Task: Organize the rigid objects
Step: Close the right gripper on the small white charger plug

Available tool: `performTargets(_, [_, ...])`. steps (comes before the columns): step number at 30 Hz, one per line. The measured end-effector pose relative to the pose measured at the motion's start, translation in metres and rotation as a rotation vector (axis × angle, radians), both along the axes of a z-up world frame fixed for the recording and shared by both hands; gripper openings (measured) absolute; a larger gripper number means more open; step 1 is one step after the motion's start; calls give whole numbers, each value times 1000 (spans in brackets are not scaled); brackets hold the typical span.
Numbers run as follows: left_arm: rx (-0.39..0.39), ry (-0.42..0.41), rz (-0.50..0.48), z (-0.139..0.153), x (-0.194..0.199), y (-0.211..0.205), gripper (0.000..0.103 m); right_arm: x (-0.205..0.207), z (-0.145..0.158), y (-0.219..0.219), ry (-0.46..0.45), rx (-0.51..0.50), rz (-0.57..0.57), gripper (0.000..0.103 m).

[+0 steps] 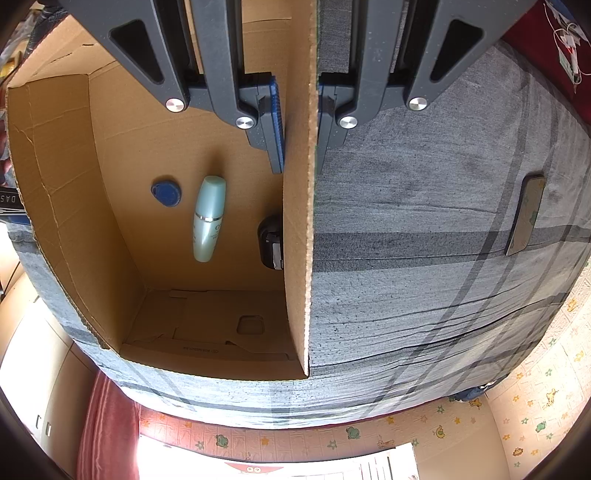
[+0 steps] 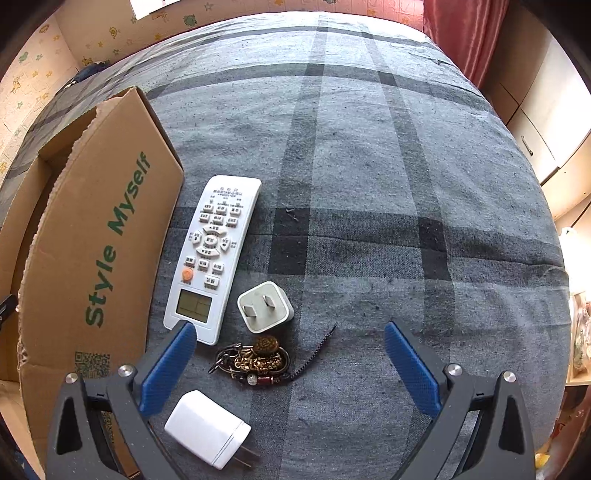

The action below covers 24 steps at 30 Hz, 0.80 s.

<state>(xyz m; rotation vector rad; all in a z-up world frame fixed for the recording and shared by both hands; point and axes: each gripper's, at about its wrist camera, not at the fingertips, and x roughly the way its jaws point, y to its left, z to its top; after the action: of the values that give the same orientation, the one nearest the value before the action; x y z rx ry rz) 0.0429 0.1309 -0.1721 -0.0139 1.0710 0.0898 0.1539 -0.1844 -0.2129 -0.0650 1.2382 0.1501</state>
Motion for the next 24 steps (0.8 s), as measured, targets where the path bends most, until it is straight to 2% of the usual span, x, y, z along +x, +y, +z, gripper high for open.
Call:
performTargets(7, [-1,1,0,0,0,0,14,5,-15,-6,11,10,-24,103])
performTargets(15, [-2,0,1,0,0,1,14,14,-13,-8,4,24,-25,102])
performTargets(16, [-2,0,1,0,0,1,14,14,-13,-6,5,27,-22,99])
performTargets(21, [-2,0,1,0,-1,1,14,20,-18,3,25,22,3,71])
performTargets(23, [-2,0,1,0,-1,1,14,21,-20,7,29,27,18,43])
performTargets(24, [-2,0,1,0,0,1,14,21,-20,9,28,35,26,35])
